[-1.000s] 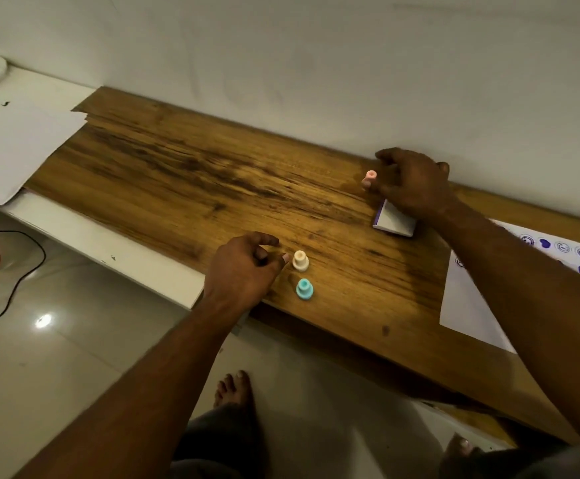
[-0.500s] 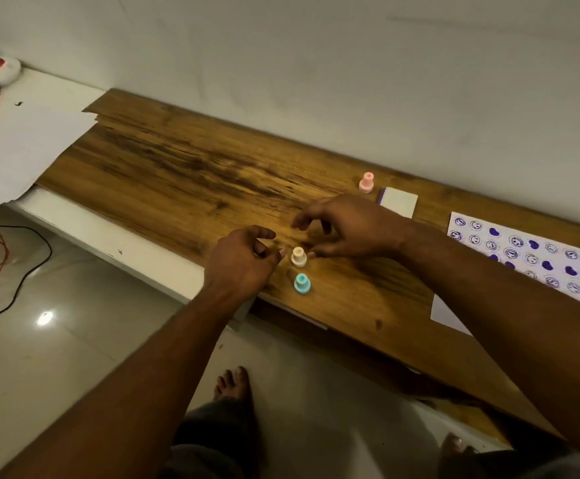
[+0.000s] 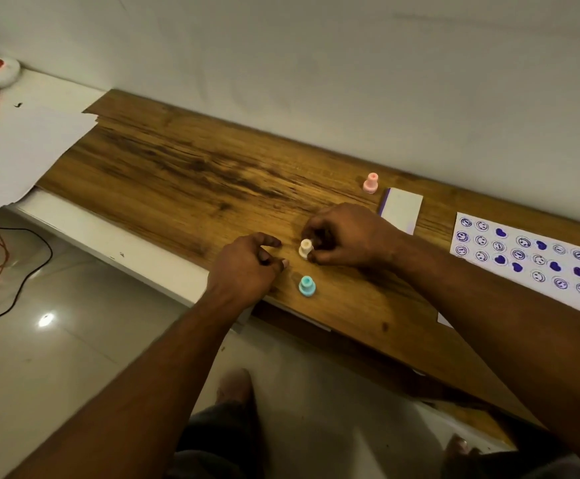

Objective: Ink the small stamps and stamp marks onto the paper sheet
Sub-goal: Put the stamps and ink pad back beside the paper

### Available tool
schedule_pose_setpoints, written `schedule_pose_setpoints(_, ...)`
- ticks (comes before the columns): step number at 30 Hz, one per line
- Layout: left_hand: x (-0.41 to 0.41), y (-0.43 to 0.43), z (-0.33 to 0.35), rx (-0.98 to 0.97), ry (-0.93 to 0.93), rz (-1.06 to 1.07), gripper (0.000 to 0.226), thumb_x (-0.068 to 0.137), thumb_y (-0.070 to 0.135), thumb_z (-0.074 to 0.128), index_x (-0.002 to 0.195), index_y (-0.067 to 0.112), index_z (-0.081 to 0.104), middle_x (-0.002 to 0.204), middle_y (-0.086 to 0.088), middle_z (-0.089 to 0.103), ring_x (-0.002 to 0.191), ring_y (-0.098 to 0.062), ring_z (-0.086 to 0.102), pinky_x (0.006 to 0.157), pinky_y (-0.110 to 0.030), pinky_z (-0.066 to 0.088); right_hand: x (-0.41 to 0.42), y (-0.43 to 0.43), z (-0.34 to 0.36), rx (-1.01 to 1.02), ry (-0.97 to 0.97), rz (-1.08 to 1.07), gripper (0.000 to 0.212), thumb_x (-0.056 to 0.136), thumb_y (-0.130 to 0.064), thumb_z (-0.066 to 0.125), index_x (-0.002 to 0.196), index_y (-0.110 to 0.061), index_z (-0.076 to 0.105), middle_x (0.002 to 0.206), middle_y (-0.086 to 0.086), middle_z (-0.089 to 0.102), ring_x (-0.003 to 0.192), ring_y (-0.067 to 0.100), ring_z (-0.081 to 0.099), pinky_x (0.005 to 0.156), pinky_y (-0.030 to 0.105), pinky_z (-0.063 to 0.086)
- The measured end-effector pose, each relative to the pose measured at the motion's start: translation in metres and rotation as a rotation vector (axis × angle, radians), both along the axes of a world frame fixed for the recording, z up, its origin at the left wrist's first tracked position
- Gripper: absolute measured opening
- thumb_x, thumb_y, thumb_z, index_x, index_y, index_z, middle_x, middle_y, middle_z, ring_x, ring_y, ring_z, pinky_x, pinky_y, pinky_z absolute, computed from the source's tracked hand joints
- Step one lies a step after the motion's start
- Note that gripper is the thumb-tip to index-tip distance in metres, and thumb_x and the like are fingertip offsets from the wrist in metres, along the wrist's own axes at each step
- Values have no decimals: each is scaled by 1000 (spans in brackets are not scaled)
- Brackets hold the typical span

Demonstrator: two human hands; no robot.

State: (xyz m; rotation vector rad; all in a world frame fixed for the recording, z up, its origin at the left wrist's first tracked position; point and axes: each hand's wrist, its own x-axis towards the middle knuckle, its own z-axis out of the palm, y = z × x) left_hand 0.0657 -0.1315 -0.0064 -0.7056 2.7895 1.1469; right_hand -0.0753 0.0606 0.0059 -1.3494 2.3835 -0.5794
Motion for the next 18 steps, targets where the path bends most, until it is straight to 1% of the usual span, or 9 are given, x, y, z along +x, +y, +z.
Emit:
schedule_pose_setpoints(2,1,0,0,4,4,-6,36,87,44,83,120,40,69,75,15,73,76,-1,68,76,-37,63,-8,9,-4,-41,78,-198,35,89,-48,72,120,-33,71,104,-15,71,93,6,66,76,26,58)
schedule_pose_setpoints(4,1,-1,-1,9,8,-8,36,87,44,82,120,40,69,74,17,72,77,0,69,76,-38,63,-20,19,-6,-60,160,-427,38,87,-53,70,119,-32,73,99,-12,74,89,8,66,71,31,58)
schedule_pose_setpoints(5,2,-1,-1,11,10,-8,34,87,44,82,119,41,69,73,18,72,76,0,69,76,-38,64,-26,24,-6,-64,190,-519,40,86,-56,70,117,-32,74,97,-11,74,86,9,65,68,31,56)
schedule_pose_setpoints(7,2,0,-1,16,13,-9,30,87,43,83,114,44,68,73,20,71,75,-1,69,76,-40,64,-38,33,-8,-52,267,-622,41,85,-59,68,112,-31,76,95,-7,75,84,14,66,65,28,46)
schedule_pose_setpoints(8,1,0,-1,18,14,-8,29,87,43,83,111,45,68,73,21,71,75,0,69,76,-40,64,-42,37,-9,-42,300,-645,41,85,-61,66,111,-30,77,94,-5,76,85,18,68,65,28,43)
schedule_pose_setpoints(11,1,3,1,18,16,-5,29,87,43,83,112,43,69,74,20,71,75,0,68,76,-38,63,-48,45,-11,-33,315,-684,45,84,-63,66,111,-29,77,94,-2,78,89,24,72,69,29,46)
schedule_pose_setpoints(15,0,6,3,2,22,-9,32,87,44,82,116,38,71,72,14,72,75,1,67,74,-33,61,-49,50,-12,-55,309,-673,45,83,-59,69,113,-26,77,100,-1,78,93,24,71,72,28,44)
schedule_pose_setpoints(18,0,8,5,2,22,-6,30,87,43,82,115,39,71,73,10,71,77,-1,67,76,-36,62,-48,52,-12,-59,307,-655,44,84,-57,68,112,-24,77,98,1,78,92,25,72,73,30,49)
